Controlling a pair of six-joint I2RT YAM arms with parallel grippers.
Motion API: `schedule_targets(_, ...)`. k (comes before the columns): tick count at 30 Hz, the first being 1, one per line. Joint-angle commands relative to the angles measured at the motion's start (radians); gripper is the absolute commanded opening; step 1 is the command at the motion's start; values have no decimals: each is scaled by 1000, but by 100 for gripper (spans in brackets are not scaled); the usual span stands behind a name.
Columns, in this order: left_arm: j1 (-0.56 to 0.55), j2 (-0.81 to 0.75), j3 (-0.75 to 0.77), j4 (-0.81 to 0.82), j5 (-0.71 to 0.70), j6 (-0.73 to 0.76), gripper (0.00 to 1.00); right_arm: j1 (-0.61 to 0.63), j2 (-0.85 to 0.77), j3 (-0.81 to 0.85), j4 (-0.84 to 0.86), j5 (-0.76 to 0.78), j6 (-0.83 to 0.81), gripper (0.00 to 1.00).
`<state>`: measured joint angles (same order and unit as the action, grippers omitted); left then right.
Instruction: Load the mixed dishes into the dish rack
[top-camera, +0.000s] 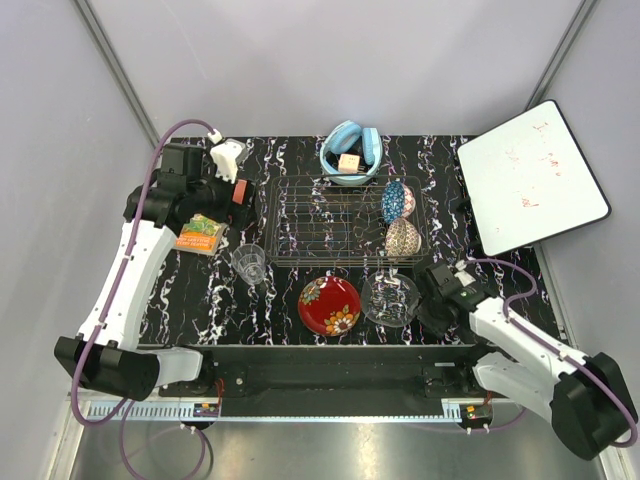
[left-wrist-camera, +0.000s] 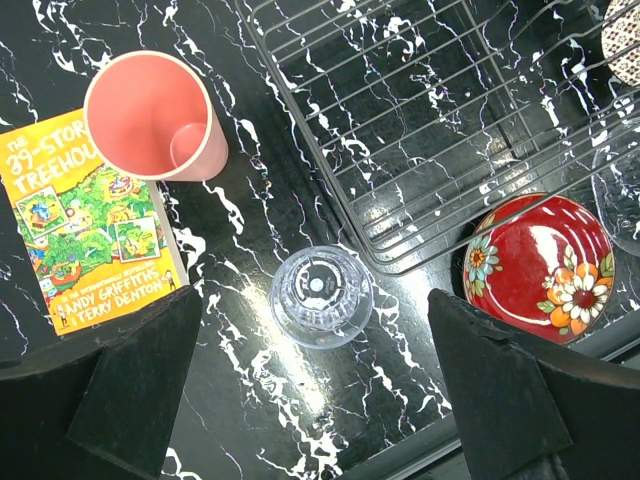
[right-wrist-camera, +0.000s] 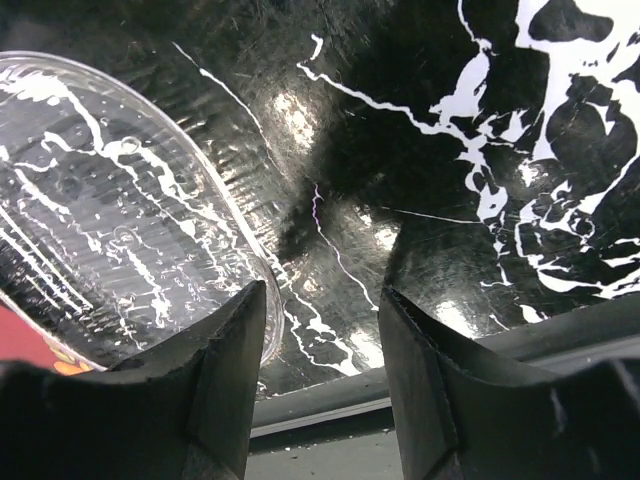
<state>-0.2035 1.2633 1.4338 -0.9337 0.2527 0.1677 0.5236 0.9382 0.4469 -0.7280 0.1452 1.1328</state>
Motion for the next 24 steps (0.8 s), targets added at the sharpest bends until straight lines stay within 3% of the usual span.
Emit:
schedule_targets(1,3,-5,39,15,0,18,99,7,45,70,22,14,50,57)
schedule_targets(10,3,-2,25,12,10,30,99,19,86,41,139,-10,113,55)
schedule_targets(20,3,15,62,-8,8,36,99,98,154,-16,252,20,194,46)
schedule_targets(24,3,11,65,-11,8,33,99,115,143,-13,228,43,205,31)
